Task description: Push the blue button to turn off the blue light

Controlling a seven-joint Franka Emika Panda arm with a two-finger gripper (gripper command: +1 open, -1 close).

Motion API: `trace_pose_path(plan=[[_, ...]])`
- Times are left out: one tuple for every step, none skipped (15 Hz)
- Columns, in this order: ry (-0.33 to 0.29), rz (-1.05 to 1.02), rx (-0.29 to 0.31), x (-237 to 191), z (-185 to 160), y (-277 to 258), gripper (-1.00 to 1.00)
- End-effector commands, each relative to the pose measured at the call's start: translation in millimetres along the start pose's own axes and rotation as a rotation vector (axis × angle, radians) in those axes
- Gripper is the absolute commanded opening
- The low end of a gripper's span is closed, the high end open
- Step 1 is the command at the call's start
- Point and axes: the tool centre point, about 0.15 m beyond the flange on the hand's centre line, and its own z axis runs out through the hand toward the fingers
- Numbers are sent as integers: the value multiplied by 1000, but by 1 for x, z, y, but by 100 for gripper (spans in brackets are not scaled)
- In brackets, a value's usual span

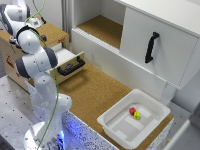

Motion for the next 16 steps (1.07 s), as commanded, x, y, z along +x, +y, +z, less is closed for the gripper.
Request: trace_pose_path(plan=[[-157,-5,11,33,5,20,-100],[-162,5,7,33,9,24,-100],[-165,17,0,33,13,30,-100],[-166,25,-8,33,16,35,-100],[-170,30,-10,33,18,38,-100],[-176,33,-9,32,21,39,-100],[-185,37,-9,31,26,42,-100],[-189,37,-7,29,29,43,-100],[-195,43,1,29,33,45,-100],[-203,46,4,28,38,47,-100],[-217,49,4,26,45,48,-100],[-228,48,8,24,51,49,-100],[-235,46,5,23,57,50,-100],[-222,44,-10,22,60,51,-100],[-217,41,-19,21,62,52,-100],[-224,45,-13,19,64,53,-100]])
